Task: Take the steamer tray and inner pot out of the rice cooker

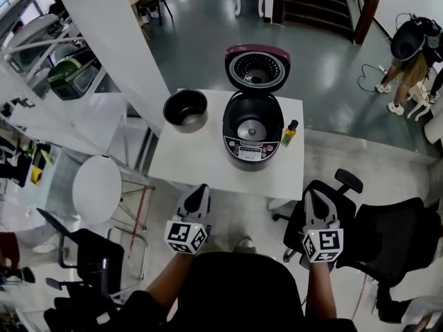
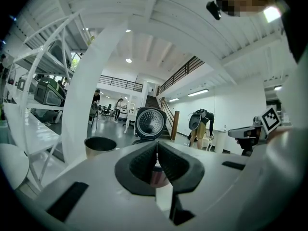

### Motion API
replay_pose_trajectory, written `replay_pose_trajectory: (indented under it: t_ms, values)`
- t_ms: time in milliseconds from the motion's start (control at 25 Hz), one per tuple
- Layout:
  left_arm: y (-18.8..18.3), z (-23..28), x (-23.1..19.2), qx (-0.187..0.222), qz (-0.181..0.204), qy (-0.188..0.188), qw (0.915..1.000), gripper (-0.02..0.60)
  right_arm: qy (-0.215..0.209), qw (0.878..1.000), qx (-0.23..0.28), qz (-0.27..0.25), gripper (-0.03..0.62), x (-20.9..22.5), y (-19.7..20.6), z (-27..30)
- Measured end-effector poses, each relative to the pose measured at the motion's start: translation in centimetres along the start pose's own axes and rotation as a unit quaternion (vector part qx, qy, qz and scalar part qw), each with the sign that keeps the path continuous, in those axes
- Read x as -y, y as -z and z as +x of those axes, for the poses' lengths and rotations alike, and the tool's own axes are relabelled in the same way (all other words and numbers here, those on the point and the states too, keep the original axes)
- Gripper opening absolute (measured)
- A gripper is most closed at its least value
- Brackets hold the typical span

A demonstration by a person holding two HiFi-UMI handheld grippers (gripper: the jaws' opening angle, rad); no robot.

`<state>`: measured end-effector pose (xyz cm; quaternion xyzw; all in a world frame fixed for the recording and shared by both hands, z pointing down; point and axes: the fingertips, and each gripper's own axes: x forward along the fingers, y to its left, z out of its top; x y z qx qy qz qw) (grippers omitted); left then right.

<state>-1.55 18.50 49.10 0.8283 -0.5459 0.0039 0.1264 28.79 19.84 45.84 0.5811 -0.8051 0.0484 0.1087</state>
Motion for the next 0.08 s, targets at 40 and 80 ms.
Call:
replay_pose_trajectory:
  t_ms: [40, 80]
  values:
    - [0.06, -0.11, -0.01, -0.001, 0.0, -0.001, 1.0, 0.011, 0.001, 1.0, 0.001, 0.0, 0.0, 0.05, -0.07, -0.05]
    - [0.13, -0.21, -0.03, -0.003, -0.001, -0.001, 1.0, 0.011, 0.001, 1.0, 0.001, 0.0, 0.0, 0.1, -0.14, -0.09]
